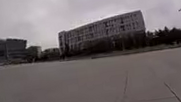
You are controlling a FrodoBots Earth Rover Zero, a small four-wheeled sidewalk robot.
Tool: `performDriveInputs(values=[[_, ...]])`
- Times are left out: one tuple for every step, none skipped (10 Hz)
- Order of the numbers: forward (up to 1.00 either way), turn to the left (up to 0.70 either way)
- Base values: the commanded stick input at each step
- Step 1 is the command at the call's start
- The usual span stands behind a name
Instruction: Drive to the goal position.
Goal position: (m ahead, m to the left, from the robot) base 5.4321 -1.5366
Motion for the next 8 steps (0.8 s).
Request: performDriveInputs(values=[[0.00,0.59],[0.00,0.58],[0.00,0.57],[0.00,0.56],[0.00,0.55],[0.00,0.30],[0.00,0.00],[0.00,0.00]])
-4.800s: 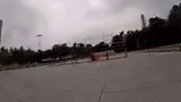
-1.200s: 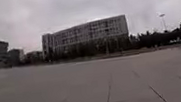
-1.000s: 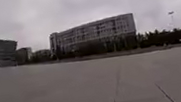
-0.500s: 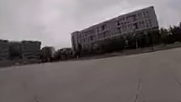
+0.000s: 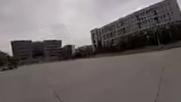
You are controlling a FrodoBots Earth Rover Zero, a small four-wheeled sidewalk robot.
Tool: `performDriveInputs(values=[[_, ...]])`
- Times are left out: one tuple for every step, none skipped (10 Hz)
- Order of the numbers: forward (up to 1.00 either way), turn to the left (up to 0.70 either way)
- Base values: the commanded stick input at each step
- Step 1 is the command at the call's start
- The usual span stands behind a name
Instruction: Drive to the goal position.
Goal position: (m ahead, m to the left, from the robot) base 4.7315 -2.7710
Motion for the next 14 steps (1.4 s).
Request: performDriveInputs(values=[[0.00,0.00],[0.00,0.00],[0.00,0.00],[0.00,0.00],[0.00,0.00],[0.00,0.00],[0.00,0.00],[0.50,0.00],[0.70,0.00],[0.70,0.00],[0.70,0.00],[0.70,0.00],[0.70,0.00],[0.70,0.00]])
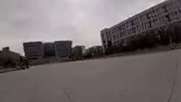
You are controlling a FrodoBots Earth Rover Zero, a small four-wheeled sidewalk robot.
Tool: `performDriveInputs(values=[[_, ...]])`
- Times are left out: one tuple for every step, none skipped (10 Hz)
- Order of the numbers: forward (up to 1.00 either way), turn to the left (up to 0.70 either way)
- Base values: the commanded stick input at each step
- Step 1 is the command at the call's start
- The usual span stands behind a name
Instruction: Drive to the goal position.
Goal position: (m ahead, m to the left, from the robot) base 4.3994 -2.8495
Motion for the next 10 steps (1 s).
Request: performDriveInputs(values=[[0.70,0.00],[0.70,0.00],[0.70,0.00],[0.70,0.00],[0.70,0.00],[0.70,0.00],[0.70,0.00],[0.70,0.00],[0.70,0.00],[0.70,0.00]])
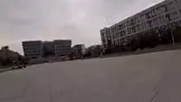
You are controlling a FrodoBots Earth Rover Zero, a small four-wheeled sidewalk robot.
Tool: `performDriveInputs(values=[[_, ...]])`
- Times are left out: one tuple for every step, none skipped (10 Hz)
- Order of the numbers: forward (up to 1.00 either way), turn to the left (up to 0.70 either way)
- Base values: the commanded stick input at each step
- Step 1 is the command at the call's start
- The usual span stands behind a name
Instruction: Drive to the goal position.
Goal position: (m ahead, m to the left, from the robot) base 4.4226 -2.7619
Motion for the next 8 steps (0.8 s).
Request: performDriveInputs(values=[[0.70,0.00],[0.70,0.00],[0.70,0.00],[0.70,0.00],[0.70,0.00],[0.70,0.00],[0.70,0.00],[0.70,0.00]])
